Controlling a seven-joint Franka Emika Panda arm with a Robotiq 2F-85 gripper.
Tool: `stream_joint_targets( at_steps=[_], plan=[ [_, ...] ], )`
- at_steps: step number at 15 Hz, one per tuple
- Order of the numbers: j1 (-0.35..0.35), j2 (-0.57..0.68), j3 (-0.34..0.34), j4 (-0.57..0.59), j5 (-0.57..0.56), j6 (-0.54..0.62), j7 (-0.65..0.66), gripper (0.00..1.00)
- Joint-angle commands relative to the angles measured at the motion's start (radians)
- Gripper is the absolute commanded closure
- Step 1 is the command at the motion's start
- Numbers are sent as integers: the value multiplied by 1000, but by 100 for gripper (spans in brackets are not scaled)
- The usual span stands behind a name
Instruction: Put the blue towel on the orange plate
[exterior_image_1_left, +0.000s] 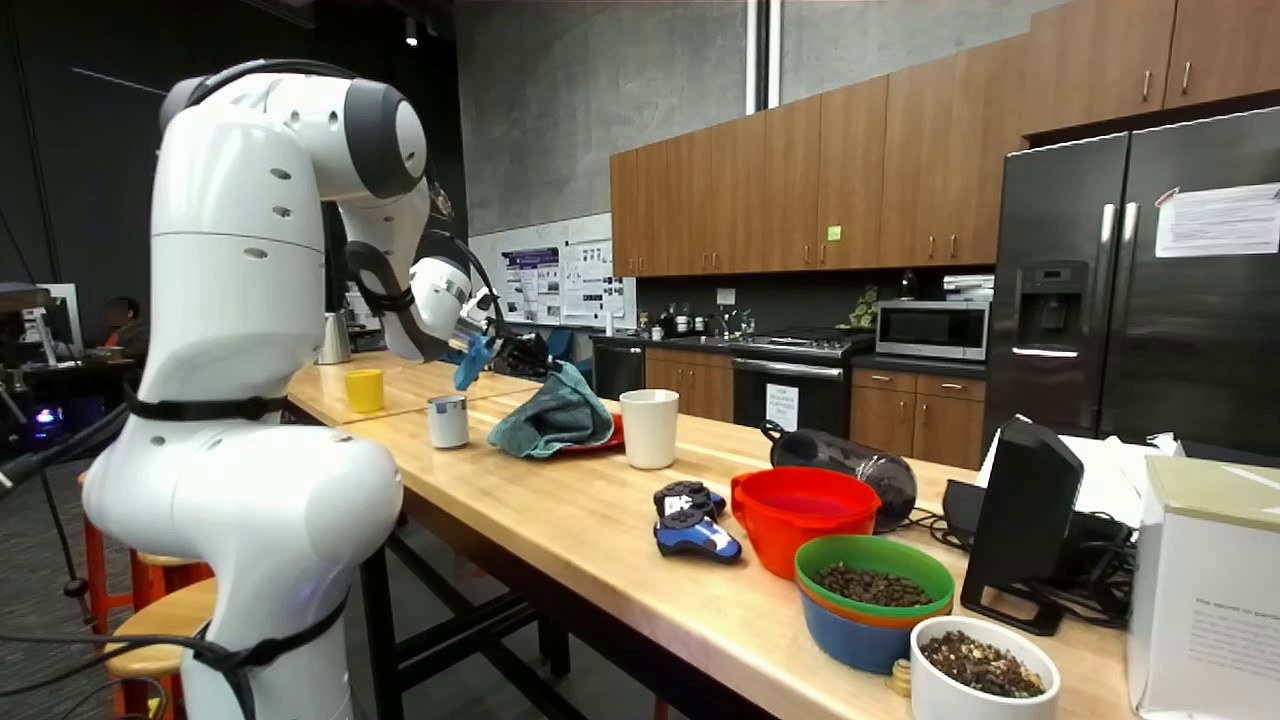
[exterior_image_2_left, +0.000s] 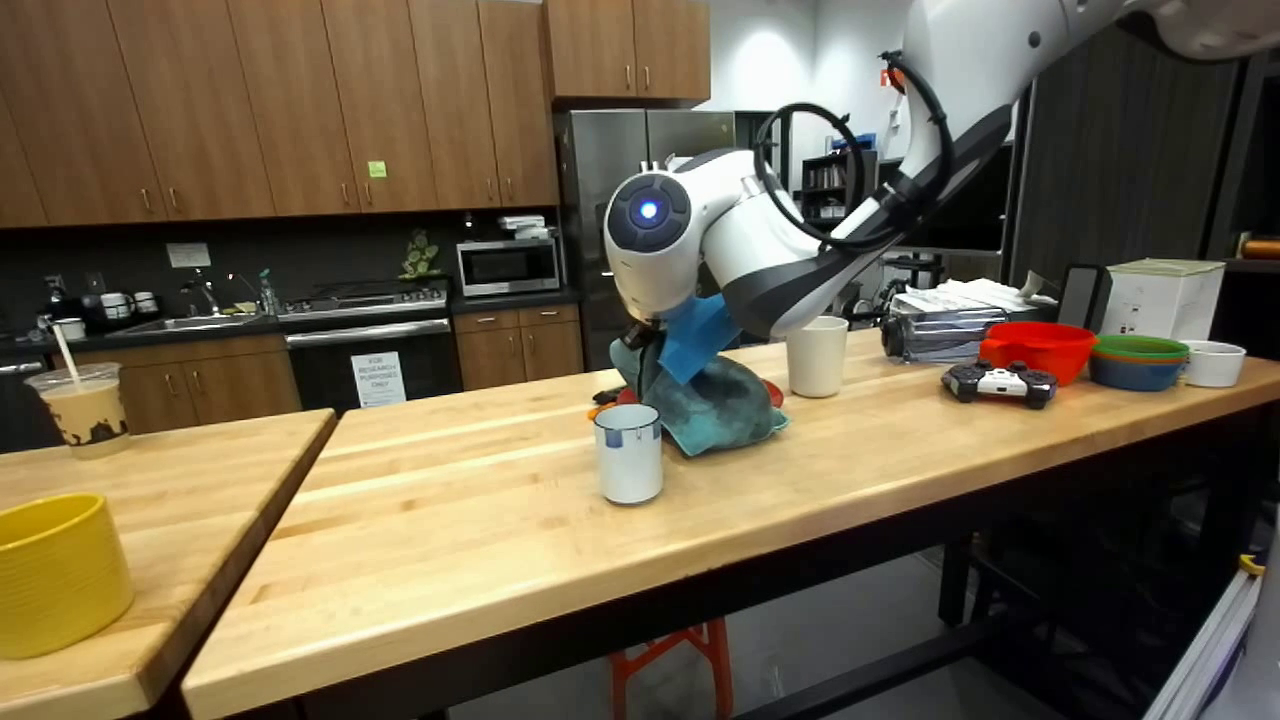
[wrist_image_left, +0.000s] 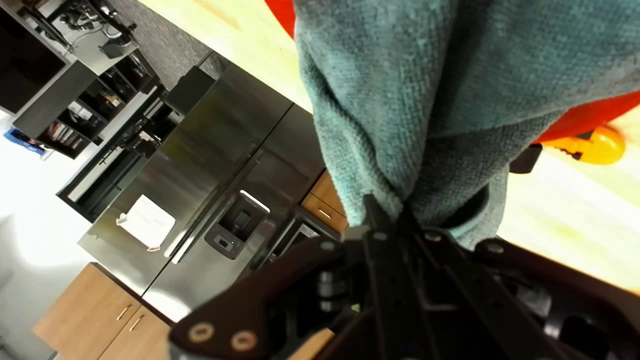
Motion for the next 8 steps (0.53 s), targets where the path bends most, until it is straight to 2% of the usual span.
stream_joint_targets(
  at_steps=[1, 7, 8],
  plan=[
    [30, 78, -9, 103, -30, -32, 7, 99],
    [82, 207, -11, 240, -42, -52, -10, 99],
    [93, 228, -12, 262, -39, -60, -10, 88]
  ],
)
